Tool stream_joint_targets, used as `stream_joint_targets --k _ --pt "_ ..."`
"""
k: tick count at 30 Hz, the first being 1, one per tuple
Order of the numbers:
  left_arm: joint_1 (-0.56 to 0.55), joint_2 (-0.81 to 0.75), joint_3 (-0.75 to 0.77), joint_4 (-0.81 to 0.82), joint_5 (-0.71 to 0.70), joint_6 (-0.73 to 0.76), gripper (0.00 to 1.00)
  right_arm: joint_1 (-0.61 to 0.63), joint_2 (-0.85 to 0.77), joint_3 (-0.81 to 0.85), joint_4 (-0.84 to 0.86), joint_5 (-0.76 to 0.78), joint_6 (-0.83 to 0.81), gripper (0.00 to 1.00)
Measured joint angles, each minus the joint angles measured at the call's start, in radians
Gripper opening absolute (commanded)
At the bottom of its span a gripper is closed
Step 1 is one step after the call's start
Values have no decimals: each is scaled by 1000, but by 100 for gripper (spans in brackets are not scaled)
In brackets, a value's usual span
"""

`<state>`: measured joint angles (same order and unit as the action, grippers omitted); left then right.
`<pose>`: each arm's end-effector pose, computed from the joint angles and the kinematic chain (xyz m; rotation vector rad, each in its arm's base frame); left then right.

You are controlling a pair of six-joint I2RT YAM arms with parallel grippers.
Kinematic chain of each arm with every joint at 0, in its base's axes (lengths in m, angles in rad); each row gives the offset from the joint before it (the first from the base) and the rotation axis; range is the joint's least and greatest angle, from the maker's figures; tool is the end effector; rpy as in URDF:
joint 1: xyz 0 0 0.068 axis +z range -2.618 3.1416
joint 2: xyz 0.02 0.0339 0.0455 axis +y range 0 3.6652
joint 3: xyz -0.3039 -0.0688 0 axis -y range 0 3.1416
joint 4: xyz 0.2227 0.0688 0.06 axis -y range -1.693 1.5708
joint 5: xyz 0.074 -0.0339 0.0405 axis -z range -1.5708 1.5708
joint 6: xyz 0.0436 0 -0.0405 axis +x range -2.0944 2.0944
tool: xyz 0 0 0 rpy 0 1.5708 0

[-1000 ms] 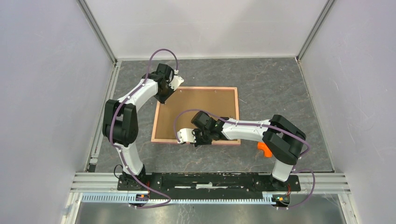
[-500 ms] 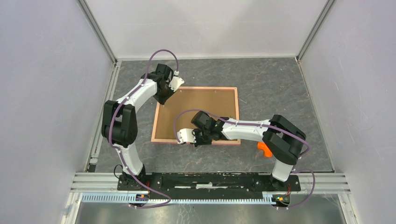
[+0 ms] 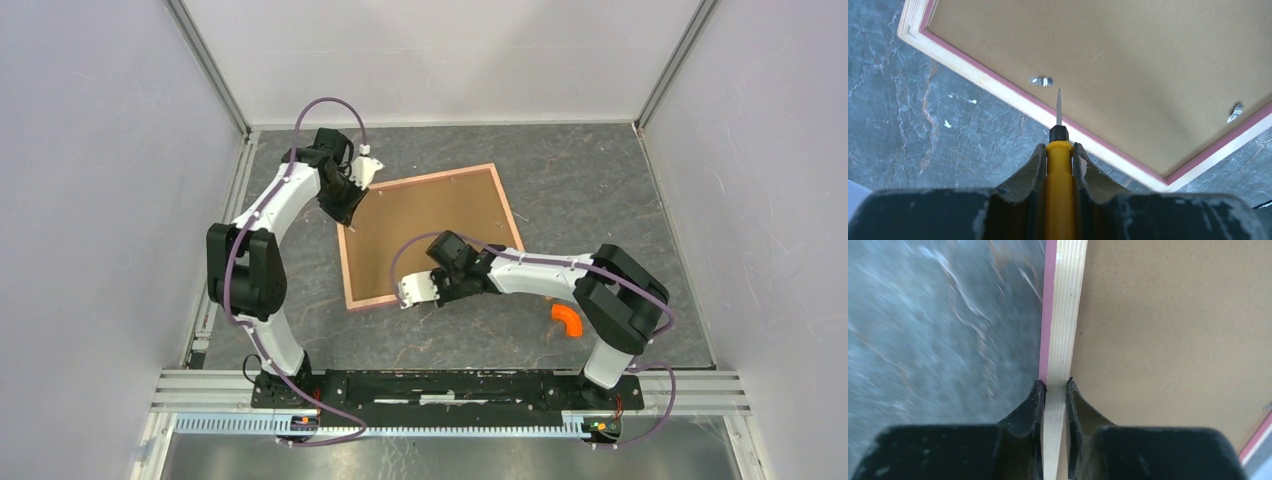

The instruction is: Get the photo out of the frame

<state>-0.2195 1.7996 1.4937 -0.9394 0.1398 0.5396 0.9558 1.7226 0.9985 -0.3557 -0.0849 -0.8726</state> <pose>0.3469 -0.0836 0.2886 1.0658 2.5852 -0.1201 0.1862 0.2700 0.2078 -2.1171 1.5960 0.1401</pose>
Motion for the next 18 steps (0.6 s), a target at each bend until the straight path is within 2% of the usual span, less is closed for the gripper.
stream_joint_targets --k 1,4,9,14,18 --pt "8 -3 0 1 5 -5 2 -19 0 0 -9 14 -29 32" --pt "23 -13 0 -1 19 -15 2 -87 5 0 -38 76 -113 42" --pt "42 -41 0 3 42 -35 2 -231 41 63 -107 131 -172 49" --pt "95 -84 -5 20 85 -69 2 -365 125 245 -200 130 -132 60" --pt "138 -140 -43 61 103 -98 2 -398 124 367 -216 56 -31 69"
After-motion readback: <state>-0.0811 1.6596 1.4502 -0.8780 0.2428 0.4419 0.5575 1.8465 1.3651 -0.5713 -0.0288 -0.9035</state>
